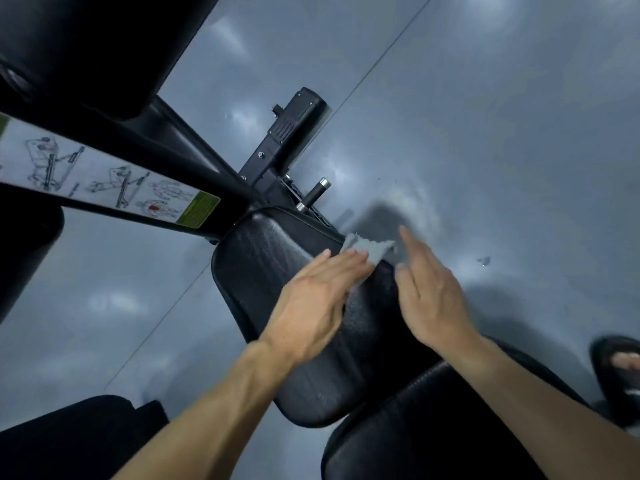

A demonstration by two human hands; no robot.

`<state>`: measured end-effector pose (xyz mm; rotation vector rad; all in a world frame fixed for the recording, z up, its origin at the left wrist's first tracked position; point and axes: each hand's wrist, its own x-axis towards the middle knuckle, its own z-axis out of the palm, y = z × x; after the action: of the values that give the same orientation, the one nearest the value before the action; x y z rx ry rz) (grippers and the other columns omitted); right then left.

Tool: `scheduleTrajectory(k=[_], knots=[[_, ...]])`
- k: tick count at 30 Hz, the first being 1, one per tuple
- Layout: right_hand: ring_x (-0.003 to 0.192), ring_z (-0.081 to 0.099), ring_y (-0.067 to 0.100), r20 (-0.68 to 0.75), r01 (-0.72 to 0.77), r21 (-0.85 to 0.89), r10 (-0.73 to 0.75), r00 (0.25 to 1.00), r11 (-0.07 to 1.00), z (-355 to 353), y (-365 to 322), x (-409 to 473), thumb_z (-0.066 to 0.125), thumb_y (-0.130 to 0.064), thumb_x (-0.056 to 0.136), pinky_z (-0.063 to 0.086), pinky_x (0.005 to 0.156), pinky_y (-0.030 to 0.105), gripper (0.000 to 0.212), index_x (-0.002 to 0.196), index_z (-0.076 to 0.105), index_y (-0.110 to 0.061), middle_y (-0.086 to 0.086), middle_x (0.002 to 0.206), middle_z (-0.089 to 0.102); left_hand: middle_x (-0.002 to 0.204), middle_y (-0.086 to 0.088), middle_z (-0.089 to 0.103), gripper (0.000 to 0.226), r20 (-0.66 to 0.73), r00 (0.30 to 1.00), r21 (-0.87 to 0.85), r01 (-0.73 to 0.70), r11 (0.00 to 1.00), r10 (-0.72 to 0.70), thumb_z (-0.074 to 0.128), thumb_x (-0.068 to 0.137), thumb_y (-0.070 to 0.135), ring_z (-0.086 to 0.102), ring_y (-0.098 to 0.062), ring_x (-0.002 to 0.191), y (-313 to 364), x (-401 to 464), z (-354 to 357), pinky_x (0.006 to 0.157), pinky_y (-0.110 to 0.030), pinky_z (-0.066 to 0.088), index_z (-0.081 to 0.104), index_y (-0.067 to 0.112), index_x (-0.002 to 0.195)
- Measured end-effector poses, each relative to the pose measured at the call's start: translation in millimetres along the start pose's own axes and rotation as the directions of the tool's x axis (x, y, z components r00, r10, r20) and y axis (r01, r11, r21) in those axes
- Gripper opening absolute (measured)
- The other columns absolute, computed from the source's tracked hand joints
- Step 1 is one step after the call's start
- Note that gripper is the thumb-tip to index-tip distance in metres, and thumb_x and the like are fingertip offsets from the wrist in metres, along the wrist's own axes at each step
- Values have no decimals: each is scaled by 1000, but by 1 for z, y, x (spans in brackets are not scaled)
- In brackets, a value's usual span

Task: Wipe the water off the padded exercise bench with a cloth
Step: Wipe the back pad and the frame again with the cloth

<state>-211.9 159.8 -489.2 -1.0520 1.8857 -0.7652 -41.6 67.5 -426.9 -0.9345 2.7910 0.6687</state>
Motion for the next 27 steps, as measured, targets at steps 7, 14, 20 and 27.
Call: scheduleTrajectory(k=[7,14,20,27], knots=[[115,64,31,-33,-36,-289,28,999,957,-46,111,-99,33,-38,103,51,95,49,51,135,61,-10,7,129,67,133,-5,68,40,-132,944,81,313,946,-301,50,96,2,59,-27,130,-23,43,-29,121,-46,26,67,17,129],[82,71,32,-124,-89,-285,56,991,954,-46,110,-101,38,-39,98,55,69,40,40,112,69,-17,1,100,75,117,0,72,25,139,974,154,158,975,-180,44,106,24,61,-28,111,-15,70,-20,109,-48,43,61,33,121],[91,74,32,-102,-116,-262,92,990,958,-47,116,-99,33,-43,98,59,76,44,51,121,70,-17,5,108,77,121,-5,71,29,130,957,166,238,957,-261,52,101,15,63,-31,111,6,65,-8,107,-43,45,65,26,124],[124,62,26,97,-212,-69,218,971,975,-67,128,-87,13,-54,98,45,106,39,71,137,64,-24,-3,133,69,113,-4,73,24,143,923,246,318,916,-358,45,107,24,60,-29,104,-3,81,-21,97,-47,47,64,26,120]])
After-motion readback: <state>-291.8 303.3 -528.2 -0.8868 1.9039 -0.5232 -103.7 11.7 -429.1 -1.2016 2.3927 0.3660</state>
